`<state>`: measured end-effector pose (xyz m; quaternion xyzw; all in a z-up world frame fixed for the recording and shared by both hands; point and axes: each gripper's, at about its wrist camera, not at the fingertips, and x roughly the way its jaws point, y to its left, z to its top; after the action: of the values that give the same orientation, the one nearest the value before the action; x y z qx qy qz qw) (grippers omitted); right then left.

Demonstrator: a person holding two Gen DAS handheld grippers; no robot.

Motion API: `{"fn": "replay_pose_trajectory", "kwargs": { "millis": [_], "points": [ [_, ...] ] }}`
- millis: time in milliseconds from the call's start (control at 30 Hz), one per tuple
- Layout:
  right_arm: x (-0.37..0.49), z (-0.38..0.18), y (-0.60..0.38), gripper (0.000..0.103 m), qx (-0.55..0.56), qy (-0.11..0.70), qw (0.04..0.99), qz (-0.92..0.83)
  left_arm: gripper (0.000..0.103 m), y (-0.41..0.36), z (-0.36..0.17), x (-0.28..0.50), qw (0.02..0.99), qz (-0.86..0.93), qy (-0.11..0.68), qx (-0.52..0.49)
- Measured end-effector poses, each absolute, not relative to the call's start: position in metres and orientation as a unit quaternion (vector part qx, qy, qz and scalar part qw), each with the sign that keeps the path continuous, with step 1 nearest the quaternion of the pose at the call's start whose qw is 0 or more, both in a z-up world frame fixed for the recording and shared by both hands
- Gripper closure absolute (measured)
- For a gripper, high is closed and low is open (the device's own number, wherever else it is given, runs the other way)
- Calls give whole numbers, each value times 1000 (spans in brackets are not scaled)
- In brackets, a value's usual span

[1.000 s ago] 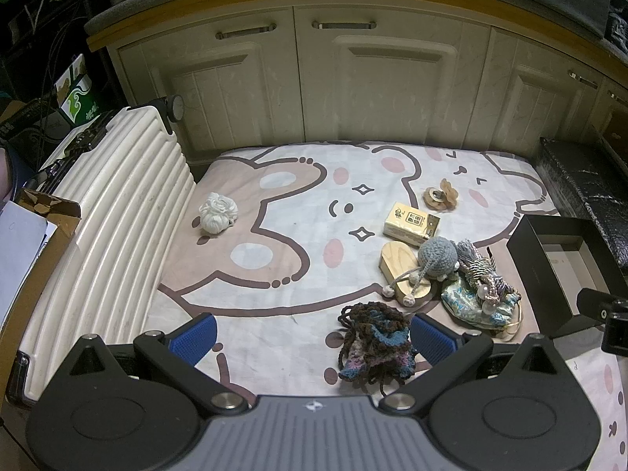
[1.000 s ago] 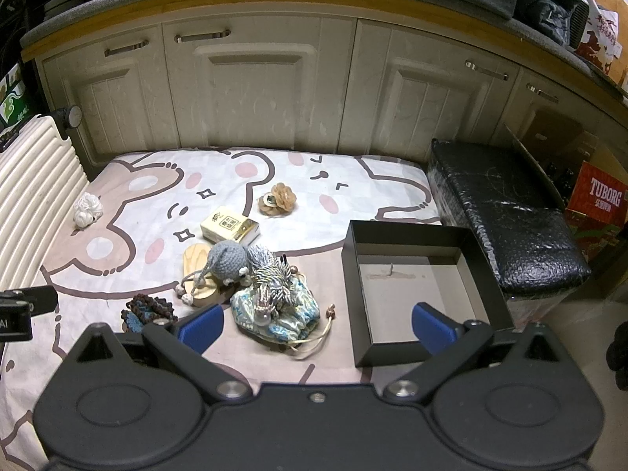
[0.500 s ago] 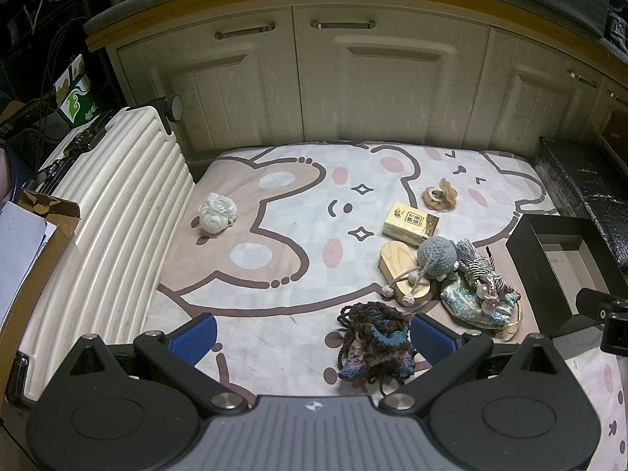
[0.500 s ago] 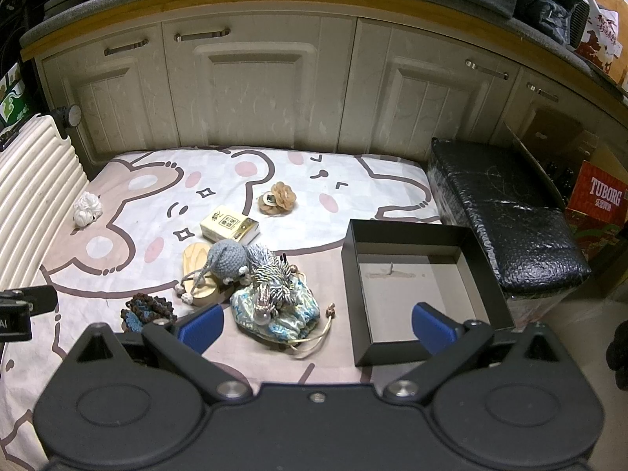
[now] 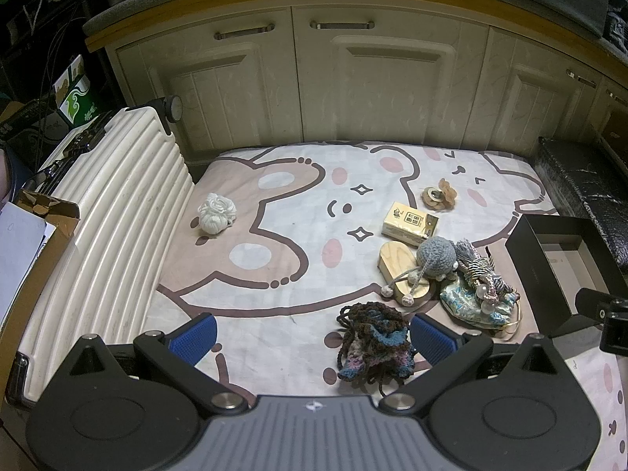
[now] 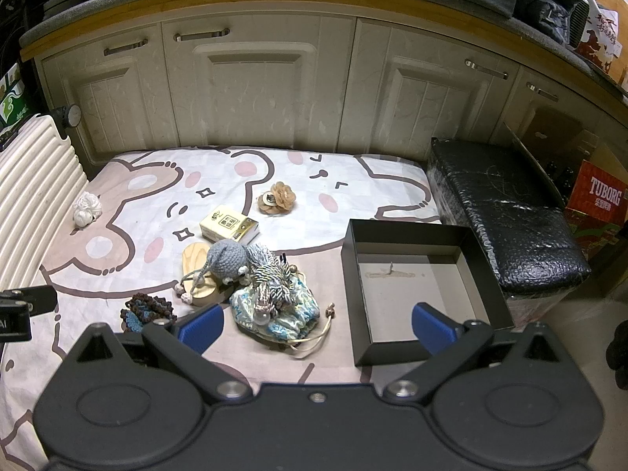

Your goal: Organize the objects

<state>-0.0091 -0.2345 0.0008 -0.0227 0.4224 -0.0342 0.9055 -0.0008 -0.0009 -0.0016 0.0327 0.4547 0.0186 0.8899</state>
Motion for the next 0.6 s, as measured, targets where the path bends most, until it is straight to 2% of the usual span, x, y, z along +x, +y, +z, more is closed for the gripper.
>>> {"fn": "replay_pose_trajectory", "kwargs": {
  "millis": [600],
  "points": [
    [-10,2,-237,0,-18,414,910,-35,0,-13,1,-5,894,20,446,31]
  ]
}}
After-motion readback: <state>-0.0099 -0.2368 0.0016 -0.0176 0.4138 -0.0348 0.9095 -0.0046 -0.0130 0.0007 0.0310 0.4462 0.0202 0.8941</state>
